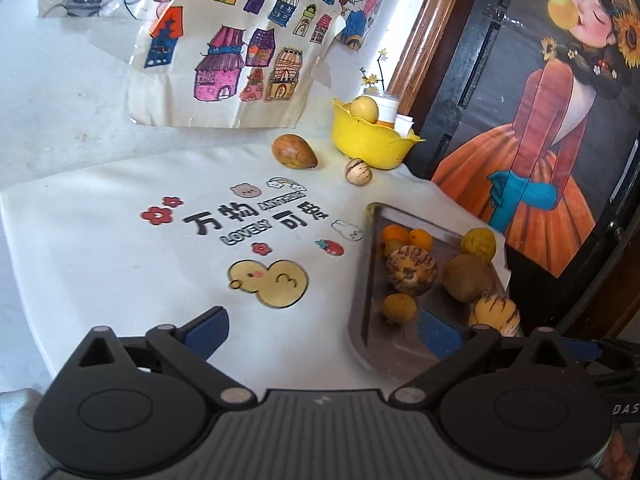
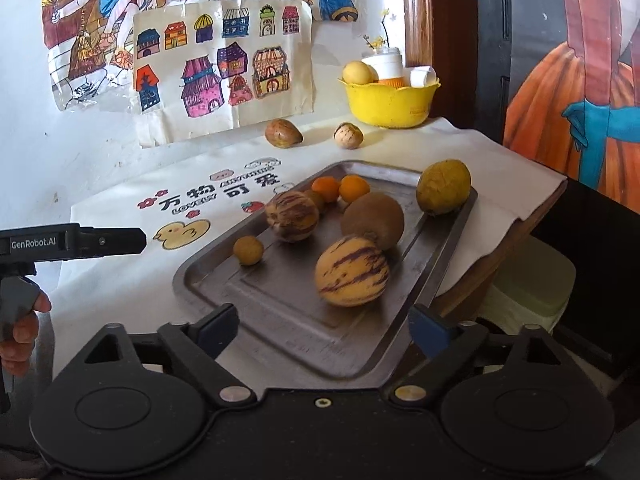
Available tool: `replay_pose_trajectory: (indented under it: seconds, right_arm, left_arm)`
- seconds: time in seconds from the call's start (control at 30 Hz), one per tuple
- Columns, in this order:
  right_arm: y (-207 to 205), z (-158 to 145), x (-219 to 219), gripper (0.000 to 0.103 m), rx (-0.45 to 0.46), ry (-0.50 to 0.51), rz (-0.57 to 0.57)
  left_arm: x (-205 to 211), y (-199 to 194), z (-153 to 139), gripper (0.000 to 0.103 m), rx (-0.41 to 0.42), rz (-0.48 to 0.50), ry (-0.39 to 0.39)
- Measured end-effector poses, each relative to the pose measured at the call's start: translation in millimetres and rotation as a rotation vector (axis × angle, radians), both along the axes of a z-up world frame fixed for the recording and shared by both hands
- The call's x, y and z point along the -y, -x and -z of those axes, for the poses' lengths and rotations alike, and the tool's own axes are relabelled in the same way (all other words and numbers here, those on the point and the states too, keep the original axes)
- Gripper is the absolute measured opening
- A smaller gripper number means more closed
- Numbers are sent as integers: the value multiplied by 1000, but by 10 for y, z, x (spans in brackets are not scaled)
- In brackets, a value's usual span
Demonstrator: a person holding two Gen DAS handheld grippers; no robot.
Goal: Organize fruits
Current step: 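Withdraw both open grippers from the tray toward the fruits beside the yellow bowl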
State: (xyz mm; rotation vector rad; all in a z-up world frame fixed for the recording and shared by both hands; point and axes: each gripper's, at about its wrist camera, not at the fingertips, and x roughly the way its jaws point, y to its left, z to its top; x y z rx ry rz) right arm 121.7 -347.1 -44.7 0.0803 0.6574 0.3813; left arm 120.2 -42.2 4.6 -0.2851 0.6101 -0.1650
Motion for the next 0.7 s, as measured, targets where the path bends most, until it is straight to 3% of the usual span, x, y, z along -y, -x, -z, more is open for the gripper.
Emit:
replay_pose_trajectory:
  seconds: [0.4,0.7]
  right_arm:
    - [308,18,-161,102,-116,-17,-43]
    - [415,-27,-252,102,-139,-48,-83]
  left_arm:
    - [20,300,-5,103,-46,-27,-167]
    - [-67,417,-19,103,-49,-73,-194]
